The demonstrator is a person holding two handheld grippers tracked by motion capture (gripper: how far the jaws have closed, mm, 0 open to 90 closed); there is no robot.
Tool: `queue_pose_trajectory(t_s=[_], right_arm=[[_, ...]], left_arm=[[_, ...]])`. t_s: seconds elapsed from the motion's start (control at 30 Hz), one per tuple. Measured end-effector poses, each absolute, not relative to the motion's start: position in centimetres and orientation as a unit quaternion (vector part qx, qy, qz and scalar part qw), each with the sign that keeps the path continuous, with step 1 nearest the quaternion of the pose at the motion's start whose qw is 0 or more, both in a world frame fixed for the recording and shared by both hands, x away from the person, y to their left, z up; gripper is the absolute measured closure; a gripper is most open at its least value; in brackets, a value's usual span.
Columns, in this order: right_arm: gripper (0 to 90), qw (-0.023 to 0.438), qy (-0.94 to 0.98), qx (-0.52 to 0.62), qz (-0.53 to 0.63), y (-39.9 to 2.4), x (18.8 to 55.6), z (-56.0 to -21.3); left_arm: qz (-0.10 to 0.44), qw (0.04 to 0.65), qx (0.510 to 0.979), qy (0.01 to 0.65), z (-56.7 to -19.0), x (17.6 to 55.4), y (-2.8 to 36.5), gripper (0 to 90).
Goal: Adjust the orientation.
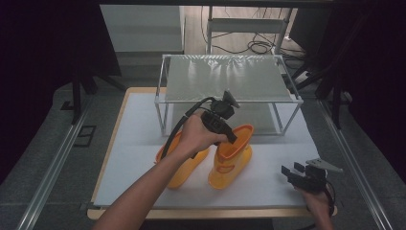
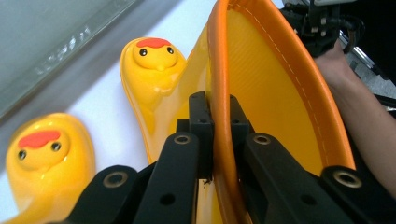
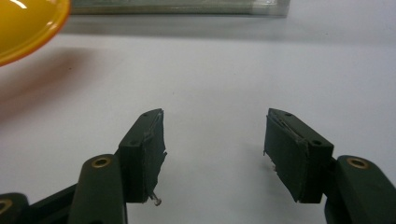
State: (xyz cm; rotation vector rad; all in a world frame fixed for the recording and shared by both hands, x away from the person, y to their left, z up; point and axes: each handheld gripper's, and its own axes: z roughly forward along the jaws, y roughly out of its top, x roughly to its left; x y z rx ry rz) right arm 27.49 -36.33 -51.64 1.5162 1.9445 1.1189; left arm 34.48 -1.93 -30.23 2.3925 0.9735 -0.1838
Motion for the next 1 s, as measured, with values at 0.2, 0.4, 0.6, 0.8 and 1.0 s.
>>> queue_pose_trajectory(t_s=[0.2,0.4,0.6,0.8,1.0], right_arm=[[38.1,0.215,0.701,0.548,0.403,-36.3,27.5,-51.7],[38.1,0.215,0.702,0.547,0.401,-36.2,27.5,-51.7],[38.1,0.214,0.703,0.547,0.401,-36.1,27.6,-51.7],[38.1,0.215,0.703,0.546,0.401,-36.2,27.6,-51.8],[38.1,0.214,0.704,0.546,0.401,-36.1,27.6,-51.8]], left_arm=[[-0.058,0.275,0.888,0.364,-30.9,33.5,0.6,86.7],[-0.053,0.272,0.887,0.369,-32.1,32.8,2.4,86.7],[-0.044,0.264,0.888,0.375,-33.3,32.7,3.5,86.7],[-0.036,0.259,0.891,0.371,-34.0,32.5,4.7,86.5],[-0.031,0.254,0.895,0.366,-34.3,32.0,5.3,83.4]])
